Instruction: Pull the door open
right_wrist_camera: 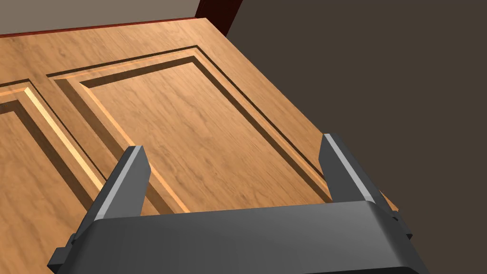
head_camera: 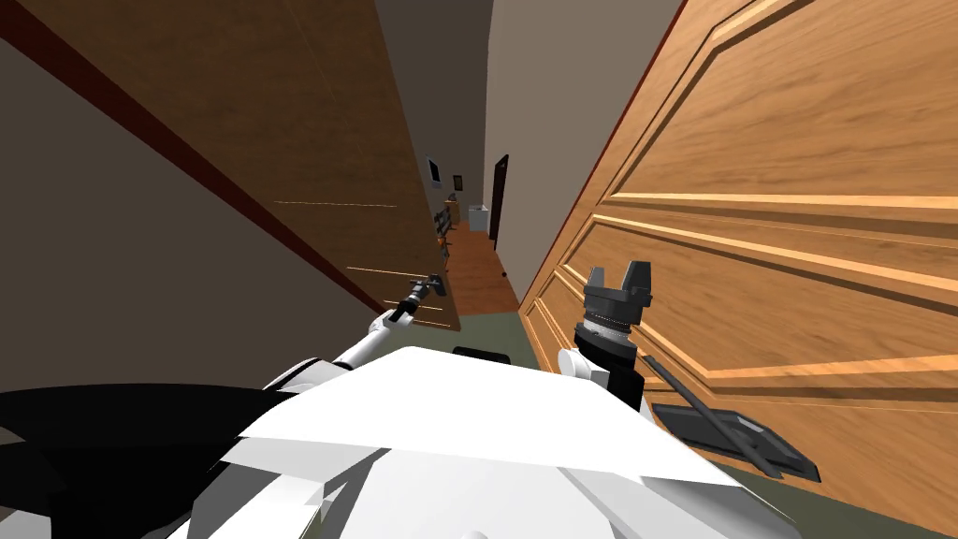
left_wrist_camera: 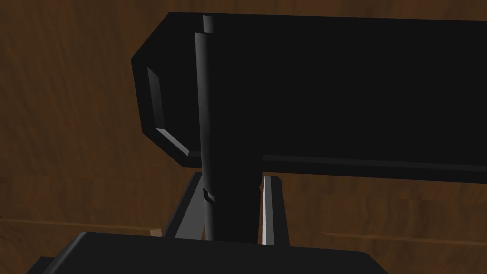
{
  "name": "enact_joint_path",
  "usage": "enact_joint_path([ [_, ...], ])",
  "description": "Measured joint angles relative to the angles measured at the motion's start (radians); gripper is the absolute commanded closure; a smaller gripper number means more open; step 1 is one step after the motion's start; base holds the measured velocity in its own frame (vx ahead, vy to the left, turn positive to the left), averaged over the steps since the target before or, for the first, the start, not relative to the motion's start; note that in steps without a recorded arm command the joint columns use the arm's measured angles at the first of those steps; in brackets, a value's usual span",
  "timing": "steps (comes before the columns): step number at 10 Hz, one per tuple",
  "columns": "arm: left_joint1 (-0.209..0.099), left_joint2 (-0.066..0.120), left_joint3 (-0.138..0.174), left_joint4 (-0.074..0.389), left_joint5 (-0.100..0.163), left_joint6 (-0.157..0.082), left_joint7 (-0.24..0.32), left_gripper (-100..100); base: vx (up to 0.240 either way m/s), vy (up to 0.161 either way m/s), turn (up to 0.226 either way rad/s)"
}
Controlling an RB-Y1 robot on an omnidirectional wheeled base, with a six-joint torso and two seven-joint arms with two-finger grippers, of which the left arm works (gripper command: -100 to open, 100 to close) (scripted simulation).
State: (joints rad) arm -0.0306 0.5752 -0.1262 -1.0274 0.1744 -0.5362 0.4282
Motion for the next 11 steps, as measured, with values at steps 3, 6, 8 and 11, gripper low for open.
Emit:
enact_joint_path([
  [3, 0.027, 0.03, -0.017, -0.02, 0.001, -0.027, 0.021, 100, -0.209, 0.072, -0.127],
  [6, 0.062, 0.076, -0.055, -0.029, 0.0, -0.087, 0.063, 100, -0.226, 0.102, -0.114],
  [8, 0.094, 0.11, -0.078, -0.051, 0.0, -0.117, 0.09, 100, -0.164, 0.077, -0.058],
  [11, 0.113, 0.13, -0.09, -0.048, 0.0, -0.148, 0.103, 100, -0.188, 0.086, -0.152],
])
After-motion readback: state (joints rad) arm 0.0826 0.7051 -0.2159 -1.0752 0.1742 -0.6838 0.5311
